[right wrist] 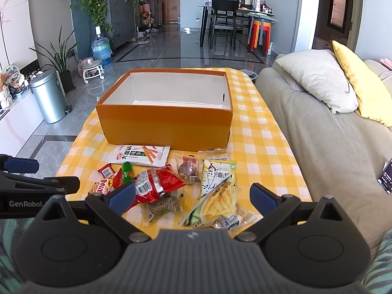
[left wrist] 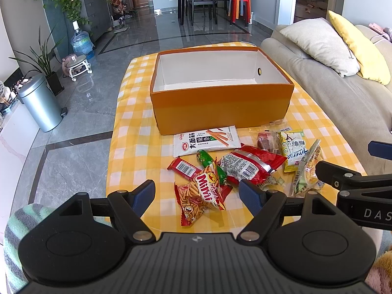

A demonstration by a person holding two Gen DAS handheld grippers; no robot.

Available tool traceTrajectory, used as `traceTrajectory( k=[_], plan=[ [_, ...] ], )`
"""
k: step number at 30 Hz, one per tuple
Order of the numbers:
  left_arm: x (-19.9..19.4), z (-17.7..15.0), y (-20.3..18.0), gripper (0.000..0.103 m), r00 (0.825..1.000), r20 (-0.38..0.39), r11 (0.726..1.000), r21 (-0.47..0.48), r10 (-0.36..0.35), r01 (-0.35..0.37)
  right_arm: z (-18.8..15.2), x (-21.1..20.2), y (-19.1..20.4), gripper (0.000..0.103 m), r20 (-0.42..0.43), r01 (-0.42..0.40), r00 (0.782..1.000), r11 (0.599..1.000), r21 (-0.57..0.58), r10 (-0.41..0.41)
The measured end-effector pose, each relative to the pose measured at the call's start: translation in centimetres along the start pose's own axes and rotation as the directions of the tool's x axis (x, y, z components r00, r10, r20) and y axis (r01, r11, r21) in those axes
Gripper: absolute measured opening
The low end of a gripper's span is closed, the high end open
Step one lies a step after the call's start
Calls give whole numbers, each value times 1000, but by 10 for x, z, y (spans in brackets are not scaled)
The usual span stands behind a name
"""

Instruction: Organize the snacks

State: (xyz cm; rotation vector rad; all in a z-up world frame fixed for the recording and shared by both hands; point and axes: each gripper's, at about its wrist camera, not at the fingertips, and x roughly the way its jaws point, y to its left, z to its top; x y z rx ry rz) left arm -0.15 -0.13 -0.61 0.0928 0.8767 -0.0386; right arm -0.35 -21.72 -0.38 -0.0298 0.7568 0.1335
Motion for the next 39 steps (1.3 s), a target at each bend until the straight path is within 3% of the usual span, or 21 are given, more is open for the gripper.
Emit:
traceTrajectory(
  k=[10, 16, 20, 23, 26, 28, 33, 39],
  plan=[
    [2, 0, -3, 90, 1000, -3, 1000, 30, -7, 7, -1, 4, 0, 94, -6, -1, 1000, 1000, -5, 1],
    [9, 8, -4, 73, 999, -32, 998, 43, -42, 43, -1, 12, -2, 82, -19, -3, 1000, 1000, 0, 3],
    [20, 11, -1, 56, 987, -76, 990, -8, -140, 139, -5, 22, -3, 66, -48, -6, 999, 1000, -1, 6],
    [29, 11, 2, 56, 982, -95, 986, -43, -162, 159, -10, 33, -6, 58, -84, -9, 996, 1000, 10, 10],
    [42, 12, 5, 69, 981, -132, 986, -95, -146, 134, -15, 46, -9, 57, -146, -15, 989, 1000, 25, 18],
    [50, 14, 8, 70, 978, -147, 984, -120, -147, 130, -18, 54, -11, 57, -168, -10, 986, 1000, 28, 15],
    [70, 18, 8, 75, 978, -177, 986, -140, -113, 88, -19, 75, -21, 69, -192, -11, 981, 998, 60, 23],
    [95, 20, 2, 78, 971, -228, 991, -129, -65, 36, -14, 104, -36, 72, -242, 19, 970, 993, 120, 11]
  ],
)
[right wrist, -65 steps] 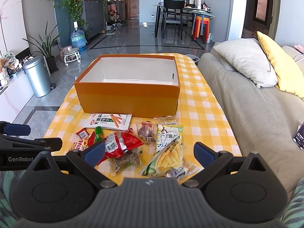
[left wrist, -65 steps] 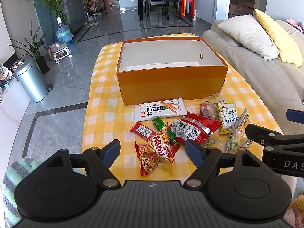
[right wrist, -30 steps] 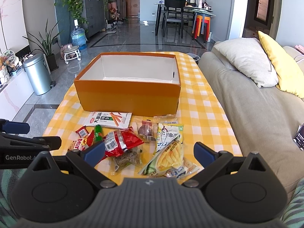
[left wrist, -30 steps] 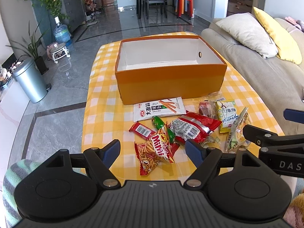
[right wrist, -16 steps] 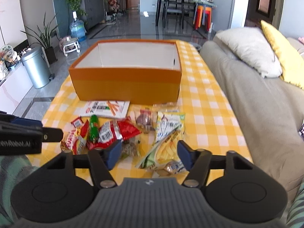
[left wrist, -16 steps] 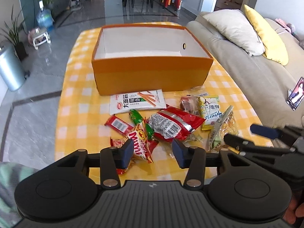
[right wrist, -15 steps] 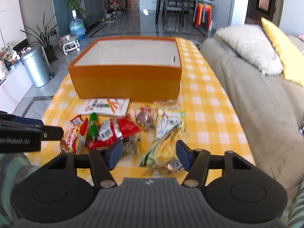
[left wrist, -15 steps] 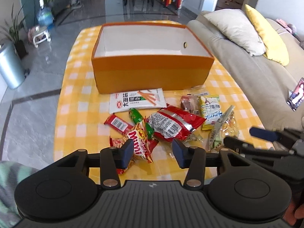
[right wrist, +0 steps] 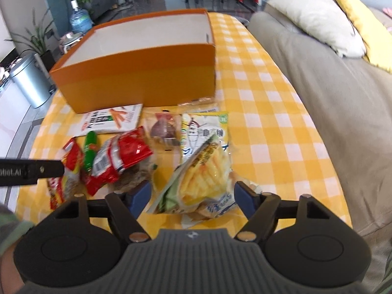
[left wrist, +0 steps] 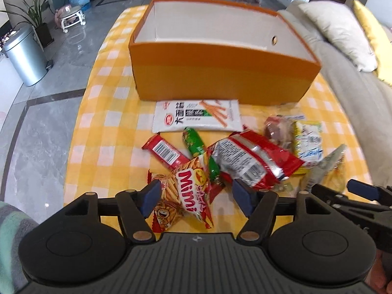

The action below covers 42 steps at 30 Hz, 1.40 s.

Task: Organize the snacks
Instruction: 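Grasp the Mimi bag with the left tool while the right tool grasps the fruit-chip bag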

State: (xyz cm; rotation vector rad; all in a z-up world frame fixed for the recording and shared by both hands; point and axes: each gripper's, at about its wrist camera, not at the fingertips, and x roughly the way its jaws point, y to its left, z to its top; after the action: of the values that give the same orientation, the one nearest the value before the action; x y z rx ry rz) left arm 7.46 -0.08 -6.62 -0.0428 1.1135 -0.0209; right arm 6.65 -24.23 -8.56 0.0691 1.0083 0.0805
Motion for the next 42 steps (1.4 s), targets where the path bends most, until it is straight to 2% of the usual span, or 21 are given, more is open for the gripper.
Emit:
traceTrajectory(
  k=[4, 10, 12, 16, 18, 28, 36, 42],
  plan=[
    [15, 2, 0, 78, 999, -39, 999, -9, 31, -32, 2, 13, -2, 72, -30, -3, 1000, 1000, 19, 3],
    [29, 2, -4, 76, 996, -67, 998, 21, 64, -63, 1, 24, 4, 69, -47, 25, 999, 1000, -15, -26],
    [32, 2, -5, 74, 995, -69, 997, 31, 76, -74, 0, 25, 7, 67, -48, 36, 998, 999, -36, -37],
    [35, 3, -8, 62, 993, -65, 995, 52, 94, -91, -1, 26, 11, 64, -37, 51, 998, 996, -69, -53],
    [36, 2, -8, 60, 994, -63, 994, 59, 95, -91, -1, 25, 13, 62, -35, 56, 998, 995, -83, -59],
    [27, -3, -9, 44, 996, -26, 994, 73, 81, -79, -5, 18, 13, 46, -25, 76, 997, 992, -98, -79],
    [9, -7, -7, 40, 998, 31, 997, 61, 56, -57, -6, -1, 17, 37, 29, 90, 996, 987, -130, -87],
    [-9, -8, -4, 39, 996, 80, 999, 40, 32, -35, -4, -21, 19, 36, 85, 101, 992, 985, -137, -90]
  ],
)
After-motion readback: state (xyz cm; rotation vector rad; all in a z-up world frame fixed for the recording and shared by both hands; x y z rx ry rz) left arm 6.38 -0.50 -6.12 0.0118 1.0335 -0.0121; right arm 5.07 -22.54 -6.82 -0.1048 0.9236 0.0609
